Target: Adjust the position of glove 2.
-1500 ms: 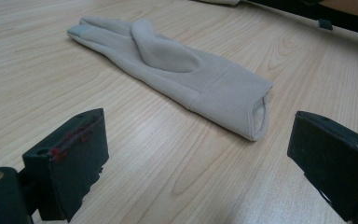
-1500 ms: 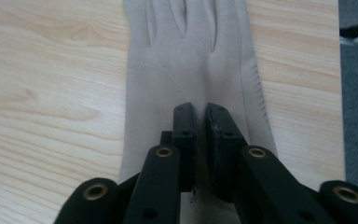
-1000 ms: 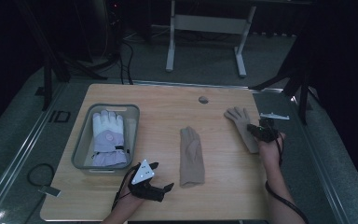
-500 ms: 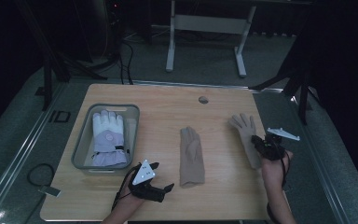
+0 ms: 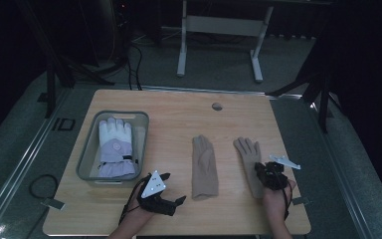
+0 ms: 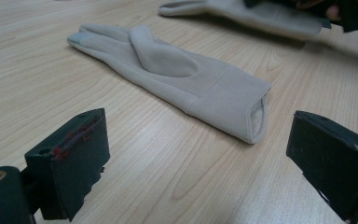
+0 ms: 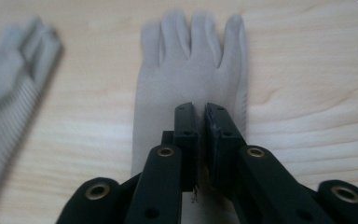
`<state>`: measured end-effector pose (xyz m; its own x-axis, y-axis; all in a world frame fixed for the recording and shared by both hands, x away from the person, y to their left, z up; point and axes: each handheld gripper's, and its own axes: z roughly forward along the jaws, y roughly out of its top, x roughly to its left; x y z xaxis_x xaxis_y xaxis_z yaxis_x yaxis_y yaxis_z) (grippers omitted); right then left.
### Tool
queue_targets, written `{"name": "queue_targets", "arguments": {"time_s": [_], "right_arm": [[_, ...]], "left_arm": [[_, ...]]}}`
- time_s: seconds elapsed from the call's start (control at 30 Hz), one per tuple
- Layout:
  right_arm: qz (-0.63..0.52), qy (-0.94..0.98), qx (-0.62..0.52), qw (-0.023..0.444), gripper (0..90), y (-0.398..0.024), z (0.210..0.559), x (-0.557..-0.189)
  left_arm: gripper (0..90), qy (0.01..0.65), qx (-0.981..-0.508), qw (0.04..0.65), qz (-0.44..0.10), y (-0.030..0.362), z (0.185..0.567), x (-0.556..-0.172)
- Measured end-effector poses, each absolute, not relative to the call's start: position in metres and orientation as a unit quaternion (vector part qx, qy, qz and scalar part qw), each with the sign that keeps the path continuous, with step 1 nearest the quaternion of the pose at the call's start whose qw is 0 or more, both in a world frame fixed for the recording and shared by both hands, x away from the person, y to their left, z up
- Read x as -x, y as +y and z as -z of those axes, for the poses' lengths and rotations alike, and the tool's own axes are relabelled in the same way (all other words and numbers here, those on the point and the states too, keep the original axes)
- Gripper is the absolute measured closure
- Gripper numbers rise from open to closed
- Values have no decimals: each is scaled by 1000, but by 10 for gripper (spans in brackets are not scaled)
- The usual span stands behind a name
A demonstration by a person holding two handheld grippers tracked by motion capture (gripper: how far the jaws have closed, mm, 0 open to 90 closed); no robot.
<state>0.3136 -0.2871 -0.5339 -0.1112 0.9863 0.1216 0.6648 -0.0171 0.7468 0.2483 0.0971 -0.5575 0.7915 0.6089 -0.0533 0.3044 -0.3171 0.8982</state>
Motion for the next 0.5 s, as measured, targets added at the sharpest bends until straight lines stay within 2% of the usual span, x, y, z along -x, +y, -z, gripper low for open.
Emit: {"name": "queue_targets", "arguments": {"time_s": [0.1, 0.17, 0.3, 0.5], "right_arm": [[-337, 667, -624, 229, 807, -286, 541, -317], [-332, 685, -613, 209, 726, -285, 548, -321], [-344, 713, -575, 206, 640, -292, 535, -323], [-363, 757, -500, 213, 630, -310, 523, -329]], "left_arm": [[57, 287, -796, 512, -149, 98, 557, -248], [57, 287, -795, 513, -150, 100, 556, -249], [57, 290, -793, 514, -147, 101, 556, -249], [57, 288, -794, 515, -144, 101, 557, -249]]}}
